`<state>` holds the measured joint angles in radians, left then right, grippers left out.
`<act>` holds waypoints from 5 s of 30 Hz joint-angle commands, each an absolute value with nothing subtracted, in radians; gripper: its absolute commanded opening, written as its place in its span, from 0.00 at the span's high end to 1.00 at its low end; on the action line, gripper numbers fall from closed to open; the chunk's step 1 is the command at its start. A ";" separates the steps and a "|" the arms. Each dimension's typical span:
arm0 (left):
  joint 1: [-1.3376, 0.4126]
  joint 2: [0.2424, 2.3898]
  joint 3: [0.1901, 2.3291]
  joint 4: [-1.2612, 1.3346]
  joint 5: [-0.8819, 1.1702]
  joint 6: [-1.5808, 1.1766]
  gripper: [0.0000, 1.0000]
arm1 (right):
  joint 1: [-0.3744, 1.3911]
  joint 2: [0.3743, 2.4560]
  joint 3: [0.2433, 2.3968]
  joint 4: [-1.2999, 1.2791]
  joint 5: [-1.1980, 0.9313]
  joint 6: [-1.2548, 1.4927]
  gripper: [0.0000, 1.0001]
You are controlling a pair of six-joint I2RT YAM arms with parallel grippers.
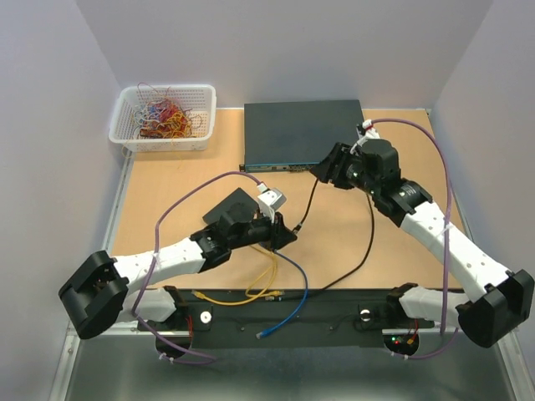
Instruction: Insert the plug into the switch port
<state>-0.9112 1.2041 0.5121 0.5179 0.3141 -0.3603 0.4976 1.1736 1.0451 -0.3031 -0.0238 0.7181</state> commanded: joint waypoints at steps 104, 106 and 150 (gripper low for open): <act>-1.026 0.824 0.985 -0.480 -0.163 -0.385 0.49 | 0.870 1.261 1.017 -0.041 -0.950 0.245 1.00; -1.026 0.828 0.985 -0.480 -0.178 -0.390 0.43 | 0.870 1.270 1.017 -0.040 -0.876 0.264 1.00; -0.141 1.377 0.586 0.391 0.074 -0.699 0.36 | 0.867 1.724 0.874 0.319 0.087 0.425 1.00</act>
<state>-0.1566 1.3445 0.6056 0.3088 0.0547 -0.6823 0.8597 1.7142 0.8906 0.1898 0.0731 0.4057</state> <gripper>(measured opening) 0.640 0.197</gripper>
